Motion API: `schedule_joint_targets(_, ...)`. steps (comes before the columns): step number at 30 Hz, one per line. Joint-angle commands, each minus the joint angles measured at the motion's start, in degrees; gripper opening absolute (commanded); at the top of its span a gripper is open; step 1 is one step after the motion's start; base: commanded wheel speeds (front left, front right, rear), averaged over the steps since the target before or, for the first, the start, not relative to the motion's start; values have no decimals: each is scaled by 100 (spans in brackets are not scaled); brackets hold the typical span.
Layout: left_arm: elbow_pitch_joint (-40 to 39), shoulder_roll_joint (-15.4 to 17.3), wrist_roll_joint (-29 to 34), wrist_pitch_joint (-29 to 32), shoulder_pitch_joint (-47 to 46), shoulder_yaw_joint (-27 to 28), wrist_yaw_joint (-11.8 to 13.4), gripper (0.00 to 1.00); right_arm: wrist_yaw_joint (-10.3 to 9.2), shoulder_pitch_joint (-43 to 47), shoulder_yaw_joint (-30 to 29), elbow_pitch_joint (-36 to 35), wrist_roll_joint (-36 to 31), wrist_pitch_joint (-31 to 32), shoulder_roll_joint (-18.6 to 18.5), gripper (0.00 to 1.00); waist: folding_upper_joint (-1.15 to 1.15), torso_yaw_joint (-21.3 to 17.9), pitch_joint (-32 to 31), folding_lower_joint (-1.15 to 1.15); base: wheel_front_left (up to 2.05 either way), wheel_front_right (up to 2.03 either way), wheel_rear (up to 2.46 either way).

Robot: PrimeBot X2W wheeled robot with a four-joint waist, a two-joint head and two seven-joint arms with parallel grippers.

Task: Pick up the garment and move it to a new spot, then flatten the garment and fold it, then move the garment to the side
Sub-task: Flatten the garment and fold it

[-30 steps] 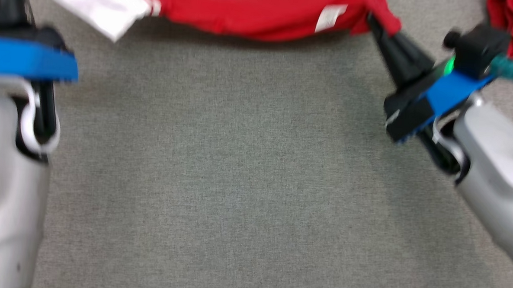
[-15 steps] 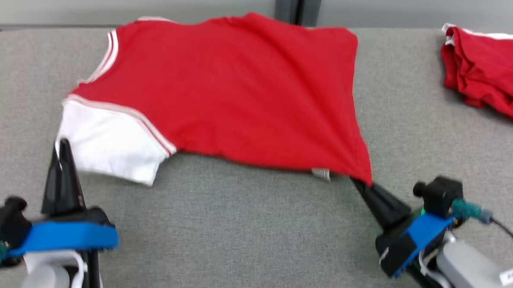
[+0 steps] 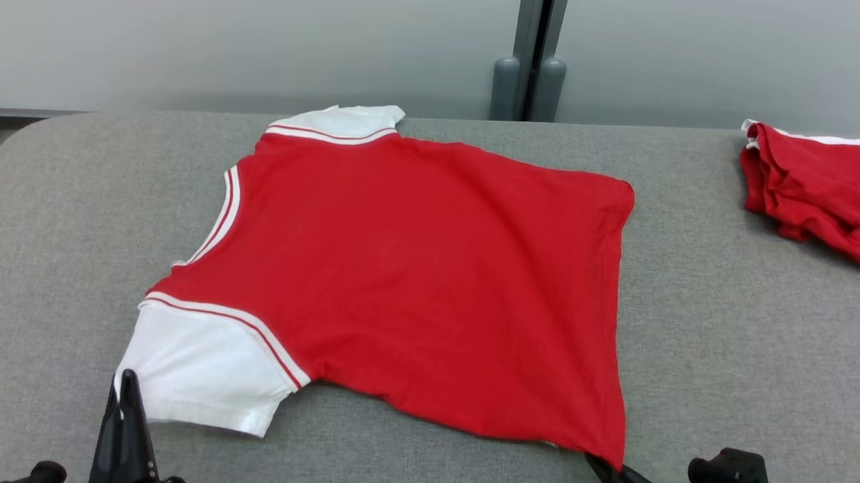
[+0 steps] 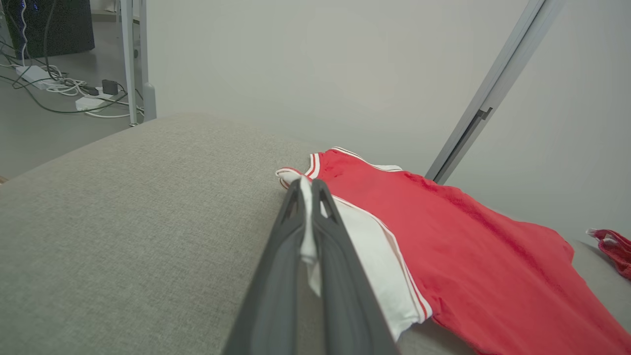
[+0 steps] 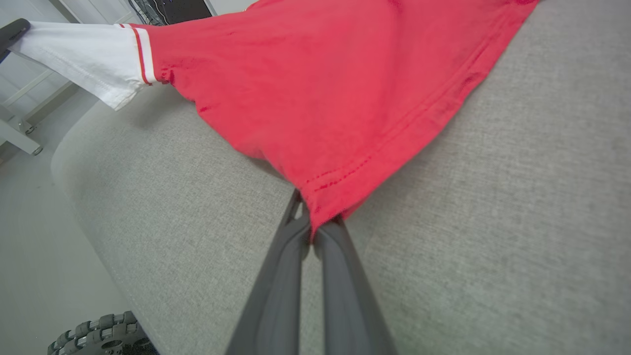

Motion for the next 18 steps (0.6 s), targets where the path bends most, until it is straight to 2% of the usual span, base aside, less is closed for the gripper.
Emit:
schedule_joint_targets(1, -134, 54, -16, 33, 187, 26, 63, 0, 2, 270, -172, -182, -87, 99, -70, 0, 0, -10, -84, 1, 0, 0, 0)
schedule_joint_targets(8, -388, 128, -26, 150, 469, 31, 127, 0, 3, 739, -605, -633, -311, 413, 32, 0, 0, -8, -173, 1, 0, 0, 0)
schedule_joint_targets(18, -427, 359, 157, 360, -65, -159, -18, 0, 3, 812, -907, -992, -483, 711, 300, 0, 0, -114, -113, 1, 0, 0, 0)
